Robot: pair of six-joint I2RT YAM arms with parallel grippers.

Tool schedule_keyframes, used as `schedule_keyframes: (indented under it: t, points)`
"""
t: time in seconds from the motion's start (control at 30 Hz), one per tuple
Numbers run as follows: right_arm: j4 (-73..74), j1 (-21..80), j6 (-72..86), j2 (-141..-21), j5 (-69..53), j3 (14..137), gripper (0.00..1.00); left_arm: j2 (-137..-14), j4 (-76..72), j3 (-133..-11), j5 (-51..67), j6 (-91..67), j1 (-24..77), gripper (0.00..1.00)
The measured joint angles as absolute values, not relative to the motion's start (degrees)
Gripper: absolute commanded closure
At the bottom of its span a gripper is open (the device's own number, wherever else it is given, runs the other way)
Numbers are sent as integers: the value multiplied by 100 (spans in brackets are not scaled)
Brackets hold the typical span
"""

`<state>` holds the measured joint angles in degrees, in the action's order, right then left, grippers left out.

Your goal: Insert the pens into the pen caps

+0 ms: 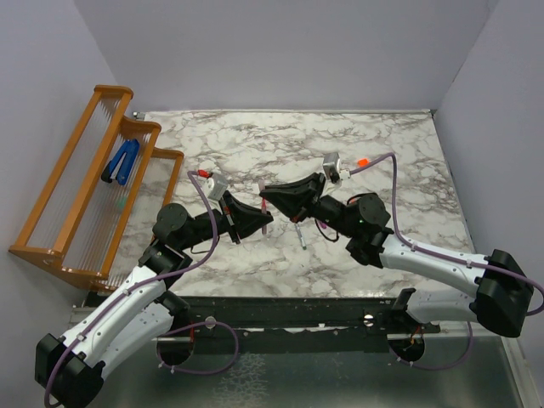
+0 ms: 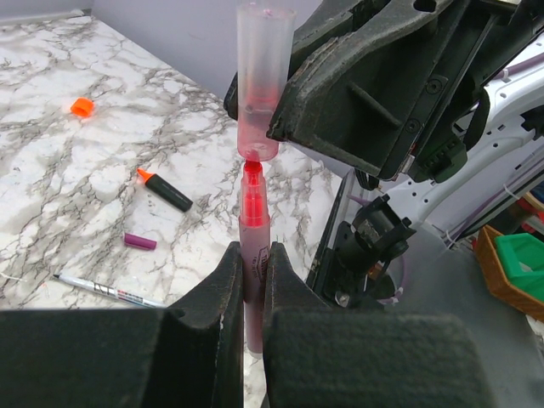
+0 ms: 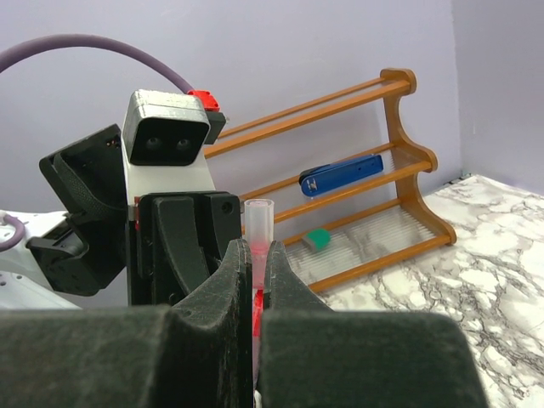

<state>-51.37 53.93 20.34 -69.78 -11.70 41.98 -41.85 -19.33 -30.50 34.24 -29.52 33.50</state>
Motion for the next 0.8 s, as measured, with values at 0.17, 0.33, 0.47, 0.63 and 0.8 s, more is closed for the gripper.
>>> schedule_keyframes:
  t: [0.17,0.33,0.47,0.63,0.8]
  points:
    - [-5137,5393,2047,-6978,-1170,4156,99,-4185,-1929,-3050,3424,-2932,3350,100]
    - [-5129,5393,2049,-6978,-1168,4077,99,-4185,-1920,-3050,3422,-2923,3350,100]
    - [-5140,5393,2049,-6976,-1173,4040,99,-4185,-1896,-3052,3422,-2884,3352,100]
    - [-5201,5393,2093,-6941,-1225,3894,99,-4185,-1710,-3065,3389,-2790,3354,100]
    - [-5516,5393,2246,-6888,-1271,3627,99,-4195,-1579,-3188,3282,-2672,3422,100]
